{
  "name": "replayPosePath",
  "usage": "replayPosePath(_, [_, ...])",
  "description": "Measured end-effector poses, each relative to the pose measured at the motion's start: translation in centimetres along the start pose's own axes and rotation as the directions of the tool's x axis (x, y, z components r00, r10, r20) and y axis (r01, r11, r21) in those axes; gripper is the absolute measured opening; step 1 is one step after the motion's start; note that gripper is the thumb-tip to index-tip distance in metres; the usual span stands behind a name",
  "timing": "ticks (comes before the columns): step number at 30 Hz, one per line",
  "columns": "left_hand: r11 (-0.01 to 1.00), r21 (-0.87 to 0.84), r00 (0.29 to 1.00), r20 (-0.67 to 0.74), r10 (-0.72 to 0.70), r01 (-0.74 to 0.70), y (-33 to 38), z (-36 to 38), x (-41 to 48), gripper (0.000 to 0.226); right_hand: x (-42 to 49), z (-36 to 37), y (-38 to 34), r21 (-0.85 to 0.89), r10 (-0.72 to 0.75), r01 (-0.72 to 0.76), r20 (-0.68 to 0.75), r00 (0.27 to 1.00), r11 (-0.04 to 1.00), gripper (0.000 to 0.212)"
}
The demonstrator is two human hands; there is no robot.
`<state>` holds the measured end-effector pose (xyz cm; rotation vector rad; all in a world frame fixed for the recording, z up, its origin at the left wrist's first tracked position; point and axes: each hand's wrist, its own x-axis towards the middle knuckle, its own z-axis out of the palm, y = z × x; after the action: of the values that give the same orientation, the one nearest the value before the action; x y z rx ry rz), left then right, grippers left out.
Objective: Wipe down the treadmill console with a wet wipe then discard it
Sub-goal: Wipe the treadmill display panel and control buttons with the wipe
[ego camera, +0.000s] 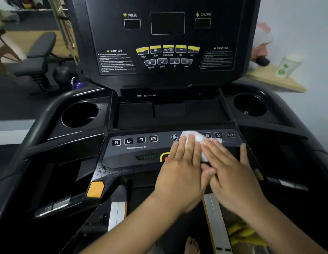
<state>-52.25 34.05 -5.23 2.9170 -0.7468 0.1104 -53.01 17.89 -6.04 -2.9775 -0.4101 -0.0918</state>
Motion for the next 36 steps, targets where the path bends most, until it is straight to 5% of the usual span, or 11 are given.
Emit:
replayPosePath(15, [0.988,0.146,0.996,0.083,0.029,-0.041,2.2,-1.4,3.2,0.074,0.2,-1.0,2.9,-0.027,0.092,-0.093,-0.04,0.995,0.995,0.061])
replayPosePath(20, [0.975,0.223,0.993,0.119,-0.01,-0.017,2.8,-2.0,7.1,0.069,2.8,-1.7,4.6,0.13,0.161,-0.158,-0.013,0.987,0.979,0.061])
replayPosePath(28, [0.96,0.145,0.959,0.191,0.209,-0.238,7.3,-0.1,2.2,0.072,-5.7,-0.5,5.5,0.137,0.104,-0.102,-0.009,0.995,0.985,0.055])
replayPosePath(34, [0.958,0.211,0.979,0.106,0.174,-0.193,6.8,-0.3,5.8,0.07,-2.3,-2.6,5.7,0.291,0.288,-0.298,0.078,0.954,0.909,0.058])
replayPosePath(36, [0.968,0.121,0.972,0.107,0.209,-0.221,6.9,0.4,4.2,0.071,-4.6,-2.0,5.3,0.189,0.272,-0.273,0.032,0.962,0.943,0.058])
